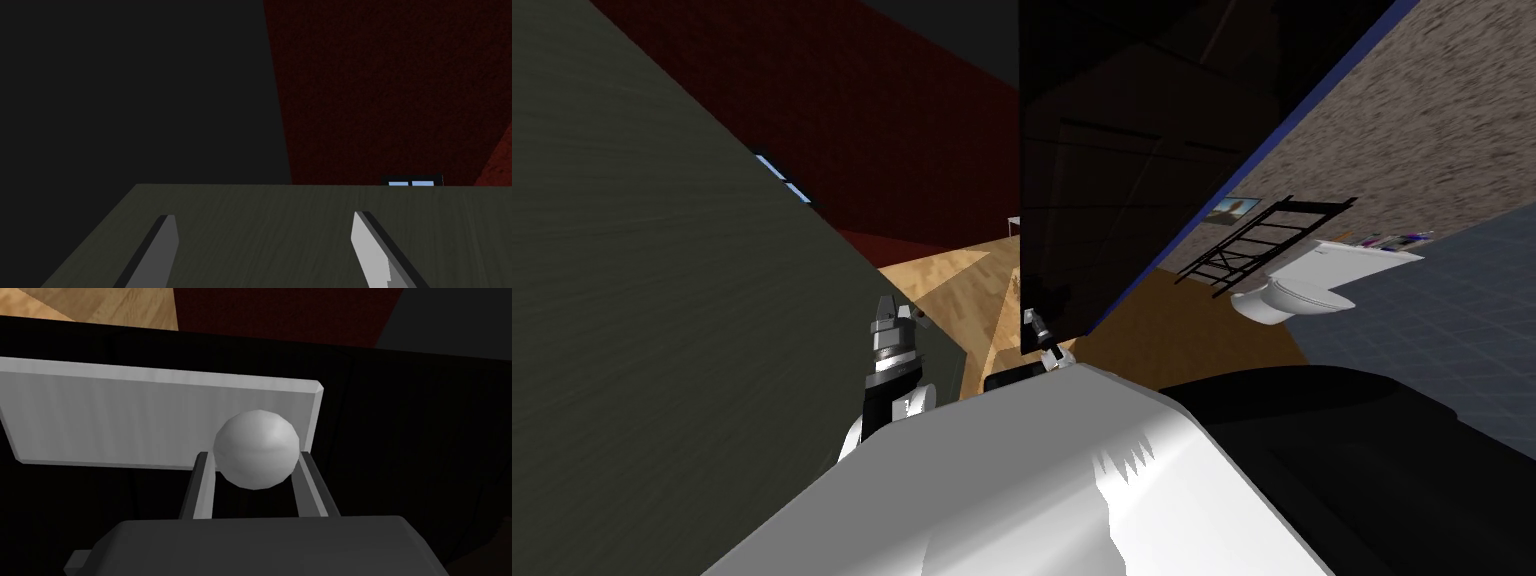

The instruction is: Push the door open

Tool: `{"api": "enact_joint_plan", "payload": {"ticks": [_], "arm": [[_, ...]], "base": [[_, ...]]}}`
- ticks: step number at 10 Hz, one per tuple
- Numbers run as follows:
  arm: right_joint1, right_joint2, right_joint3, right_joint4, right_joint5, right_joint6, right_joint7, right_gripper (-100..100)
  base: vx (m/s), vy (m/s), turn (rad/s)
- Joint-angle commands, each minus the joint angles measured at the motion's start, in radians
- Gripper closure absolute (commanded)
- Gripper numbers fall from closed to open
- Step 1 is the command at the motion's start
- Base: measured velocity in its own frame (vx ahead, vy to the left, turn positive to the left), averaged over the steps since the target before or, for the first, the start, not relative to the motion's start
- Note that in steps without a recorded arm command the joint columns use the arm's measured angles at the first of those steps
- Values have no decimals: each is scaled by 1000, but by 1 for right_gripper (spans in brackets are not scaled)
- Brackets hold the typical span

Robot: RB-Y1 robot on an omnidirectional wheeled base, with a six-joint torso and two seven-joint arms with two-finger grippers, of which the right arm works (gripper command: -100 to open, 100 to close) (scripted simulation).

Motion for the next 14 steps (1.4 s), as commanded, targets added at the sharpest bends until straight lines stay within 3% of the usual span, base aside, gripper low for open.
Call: {"api": "enact_joint_plan", "payload": {"ticks": [1, 2, 3, 7, 9, 10, 14], "arm": [[1, -14, -13, -11, -31, -4, 25, 100], [0, -16, -15, -10, -49, -6, 40, 100], [3, -13, -14, -16, -42, 8, 28, -100], [5, 2, -21, -26, -52, 22, 27, -100], [6, 25, -26, -33, -58, 31, 27, -100], [7, 18, -25, -34, -56, 29, 27, -100], [10, 4, -30, -28, -59, 16, 36, -100]], "base": [[209, 17, -103], [219, -8, -102], [-26, 64, -107], [-224, 75, -54], [-224, 96, -71], [-92, 35, -15], [183, 11, 22]]}}
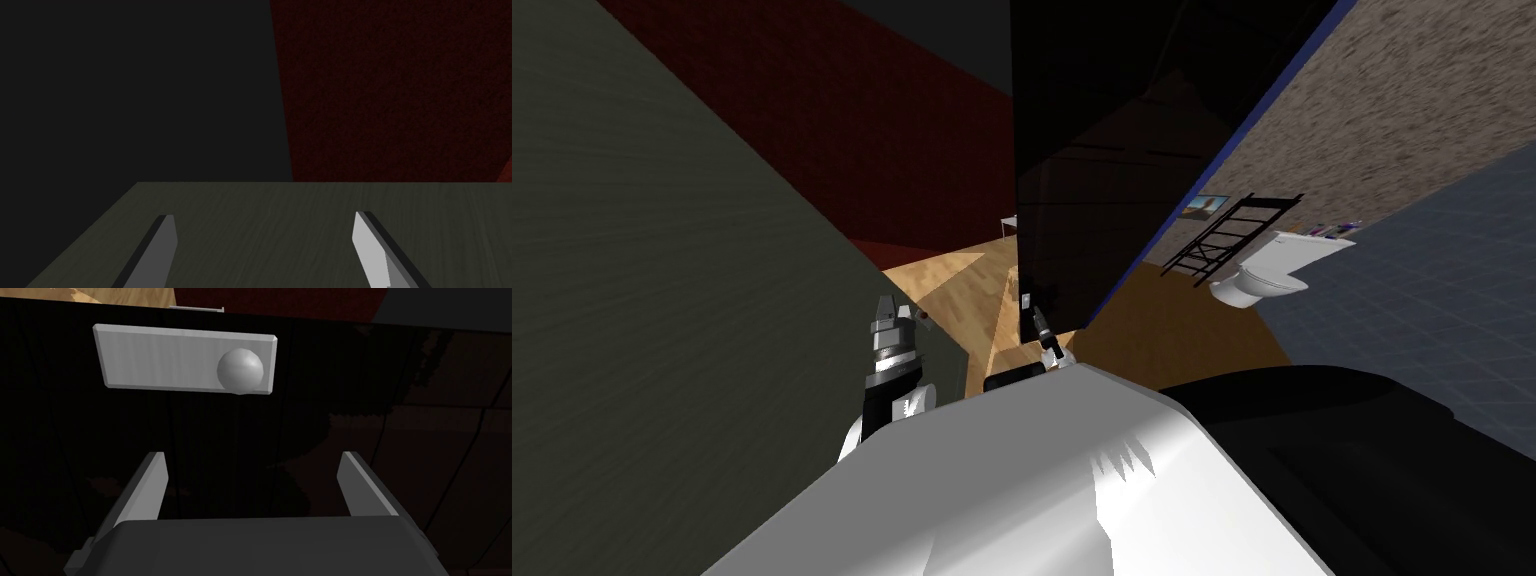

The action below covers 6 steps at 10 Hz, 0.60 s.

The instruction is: Push the door open

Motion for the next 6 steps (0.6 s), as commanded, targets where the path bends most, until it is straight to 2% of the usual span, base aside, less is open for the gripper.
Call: {"api": "enact_joint_plan", "payload": {"ticks": [1, 4, 6], "arm": [[4, -2, -1, -3, -1, -4, 3, -100], [6, 9, -5, 2, -3, -15, 11, -100], [8, 23, -7, 5, -4, -22, 15, -100]], "base": [[204, 10, 20], [213, 9, 24], [205, 16, 19]]}}
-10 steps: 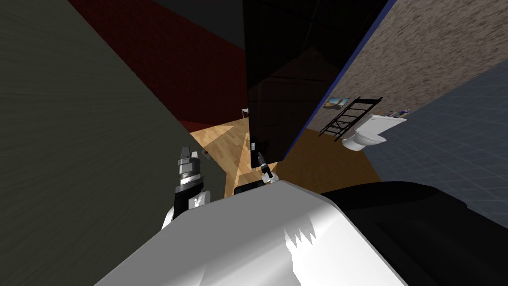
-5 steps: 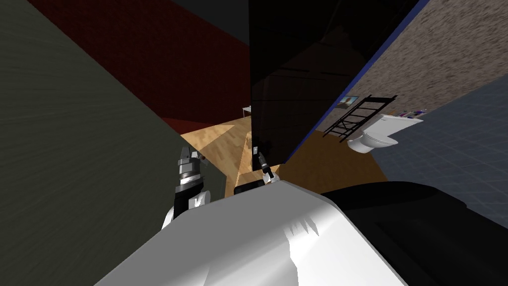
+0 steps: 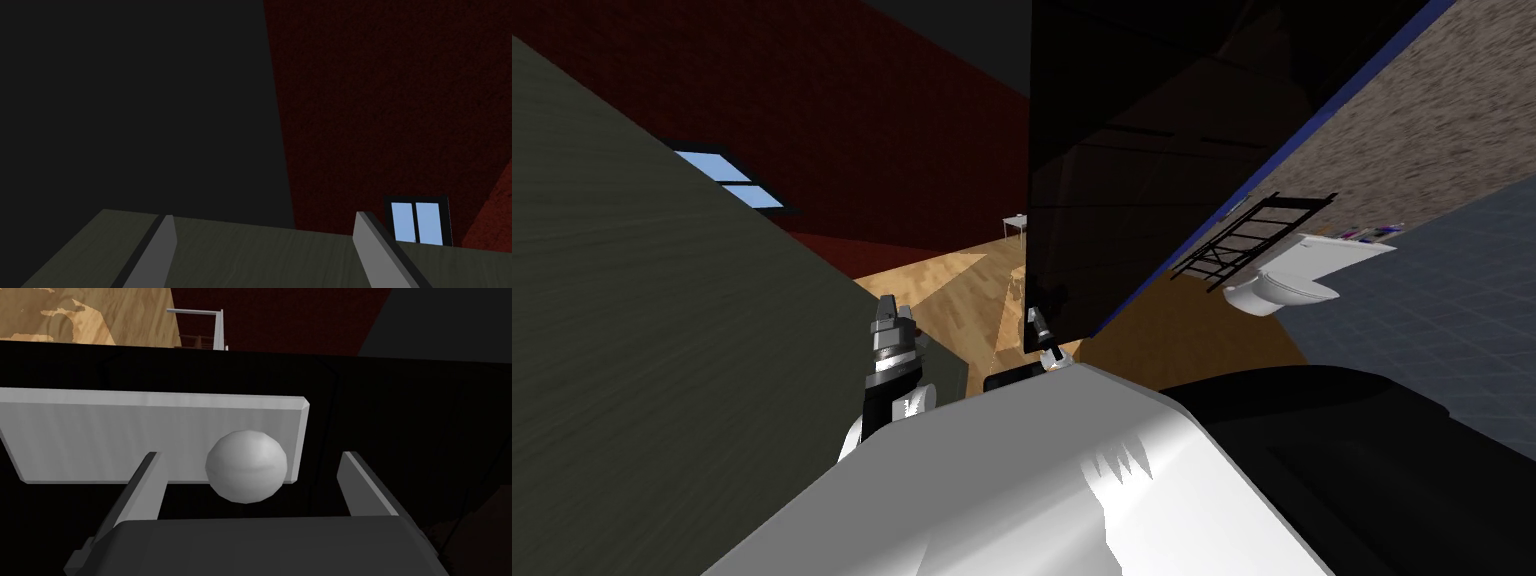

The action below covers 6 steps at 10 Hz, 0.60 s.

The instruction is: Push the door open

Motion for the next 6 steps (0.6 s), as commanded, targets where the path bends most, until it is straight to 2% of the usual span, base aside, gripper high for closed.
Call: {"api": "enact_joint_plan", "payload": {"ticks": [1, 2, 6], "arm": [[0, 0, 0, 0, 0, 0, 0, -100], [0, 0, 0, 0, 0, 0, 0, 100], [0, 0, 0, 0, 0, 0, 0, 100]], "base": [[76, 13, -10], [-17, 0, 6], [-15, -3, 3]]}}
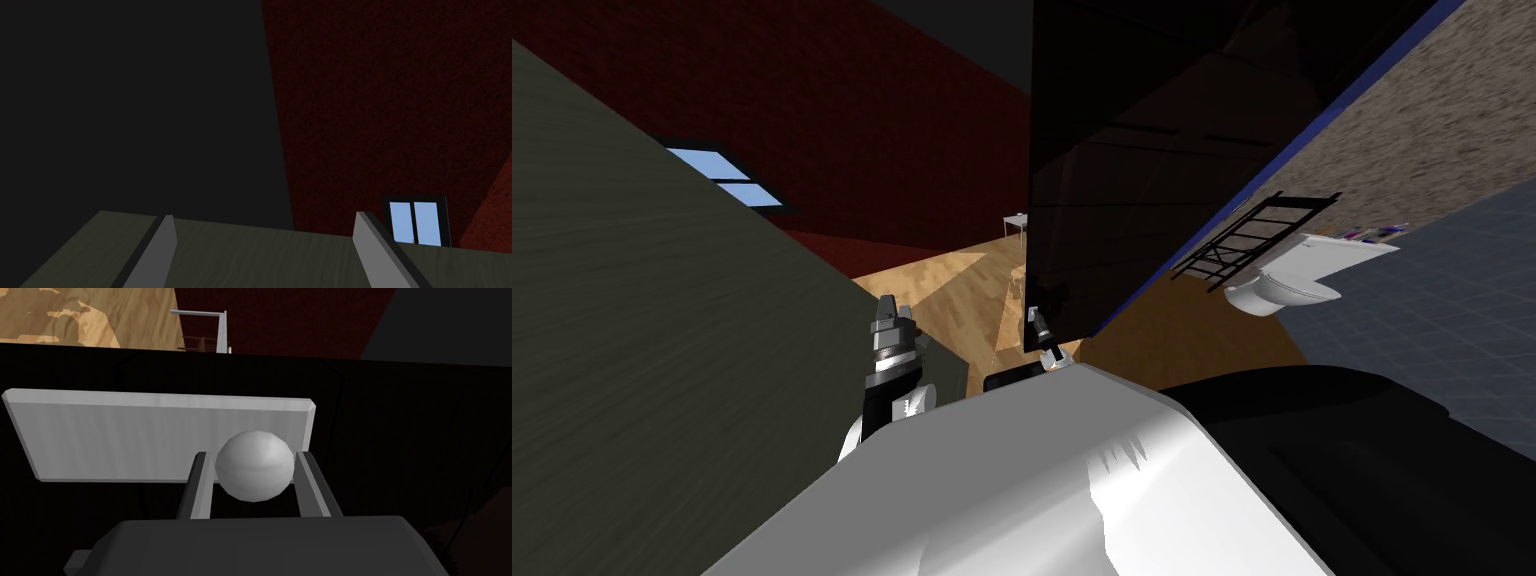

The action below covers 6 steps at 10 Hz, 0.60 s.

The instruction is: Push the door open

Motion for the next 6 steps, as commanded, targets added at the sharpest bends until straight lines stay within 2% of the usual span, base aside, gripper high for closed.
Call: {"api": "enact_joint_plan", "payload": {"ticks": [1, 3, 6], "arm": [[-1, 0, -1, -2, -1, -2, -1, 100], [1, -14, -7, -2, -1, 2, -2, 100], [3, -32, -19, -5, -4, 5, -6, 100]], "base": [[0, 0, 0], [148, 7, -93], [243, 14, -119]]}}
